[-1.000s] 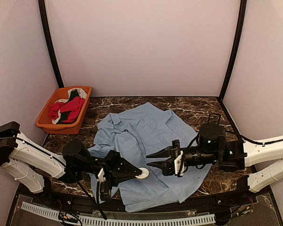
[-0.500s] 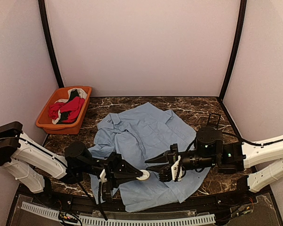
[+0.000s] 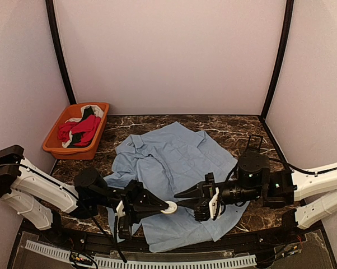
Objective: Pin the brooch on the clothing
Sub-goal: Pass from the left arm to the right, then pass from the right arm to the left
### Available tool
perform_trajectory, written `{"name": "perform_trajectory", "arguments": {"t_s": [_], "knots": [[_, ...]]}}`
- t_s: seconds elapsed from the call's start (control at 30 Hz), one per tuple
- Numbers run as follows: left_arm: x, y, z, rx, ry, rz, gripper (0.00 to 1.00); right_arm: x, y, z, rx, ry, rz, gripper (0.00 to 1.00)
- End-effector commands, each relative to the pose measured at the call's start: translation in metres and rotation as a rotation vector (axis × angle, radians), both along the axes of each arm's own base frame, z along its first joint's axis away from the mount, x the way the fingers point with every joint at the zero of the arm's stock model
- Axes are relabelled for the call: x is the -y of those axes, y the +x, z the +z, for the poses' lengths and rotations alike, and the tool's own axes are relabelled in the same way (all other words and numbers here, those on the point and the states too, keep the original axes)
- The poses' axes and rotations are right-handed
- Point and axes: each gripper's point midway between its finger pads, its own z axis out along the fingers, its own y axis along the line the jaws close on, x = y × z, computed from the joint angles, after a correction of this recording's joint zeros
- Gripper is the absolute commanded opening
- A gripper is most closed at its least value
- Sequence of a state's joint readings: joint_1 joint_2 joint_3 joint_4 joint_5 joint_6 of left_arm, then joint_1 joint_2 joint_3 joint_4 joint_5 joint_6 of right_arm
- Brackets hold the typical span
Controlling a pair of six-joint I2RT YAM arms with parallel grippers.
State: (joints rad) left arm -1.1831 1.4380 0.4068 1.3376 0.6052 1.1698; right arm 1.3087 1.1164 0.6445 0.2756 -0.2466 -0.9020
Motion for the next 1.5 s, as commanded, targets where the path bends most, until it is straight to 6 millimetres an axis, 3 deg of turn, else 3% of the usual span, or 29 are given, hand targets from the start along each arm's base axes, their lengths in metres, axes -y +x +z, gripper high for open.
{"name": "perform_trajectory", "arguments": {"t_s": [0.0, 0.13, 0.33, 0.6, 0.8, 0.9, 1.03, 1.2, 1.27, 1.3, 1.33, 1.37, 1.43, 1.47], "knots": [[-0.016, -0.006, 0.045, 0.071, -0.194, 0.007, 0.01, -0.001, -0.016, -0.002, -0.005, -0.018, 0.060, 0.17], [-0.016, -0.006, 0.046, 0.074, -0.198, 0.006, 0.01, -0.005, -0.021, -0.009, -0.002, -0.045, 0.072, 0.16], [-0.015, -0.006, 0.047, 0.071, -0.203, 0.004, 0.01, -0.007, -0.018, 0.000, 0.020, 0.004, 0.041, 0.15], [-0.016, -0.005, 0.047, 0.063, -0.211, 0.006, 0.01, -0.010, -0.020, 0.005, 0.038, 0.013, 0.045, 0.00], [-0.016, -0.002, 0.046, 0.051, -0.214, 0.026, 0.08, -0.010, -0.020, -0.001, 0.057, -0.007, 0.031, 0.00], [-0.018, 0.004, 0.047, 0.021, -0.227, 0.059, 0.21, -0.009, -0.016, -0.001, 0.069, -0.015, 0.007, 0.00], [-0.024, 0.017, 0.051, -0.039, -0.242, 0.139, 0.35, -0.002, -0.006, 0.002, 0.102, -0.020, -0.054, 0.00], [-0.039, 0.036, 0.058, -0.156, -0.263, 0.247, 0.41, 0.006, 0.018, -0.001, 0.179, -0.072, -0.188, 0.00], [-0.042, 0.041, 0.059, -0.195, -0.244, 0.275, 0.39, 0.009, 0.032, -0.008, 0.228, -0.114, -0.259, 0.00], [-0.038, 0.044, 0.049, -0.218, -0.190, 0.292, 0.37, 0.010, 0.039, -0.012, 0.252, -0.135, -0.290, 0.00], [-0.040, 0.044, 0.055, -0.234, -0.189, 0.292, 0.33, 0.012, 0.048, -0.016, 0.281, -0.162, -0.335, 0.00], [-0.035, 0.047, 0.043, -0.259, -0.117, 0.302, 0.31, 0.013, 0.054, -0.021, 0.307, -0.187, -0.365, 0.00], [-0.030, 0.049, 0.049, -0.299, -0.072, 0.309, 0.27, 0.015, 0.064, -0.031, 0.357, -0.235, -0.410, 0.00], [-0.028, 0.052, 0.042, -0.339, -0.029, 0.318, 0.26, 0.015, 0.069, -0.036, 0.374, -0.256, -0.430, 0.00]]}}
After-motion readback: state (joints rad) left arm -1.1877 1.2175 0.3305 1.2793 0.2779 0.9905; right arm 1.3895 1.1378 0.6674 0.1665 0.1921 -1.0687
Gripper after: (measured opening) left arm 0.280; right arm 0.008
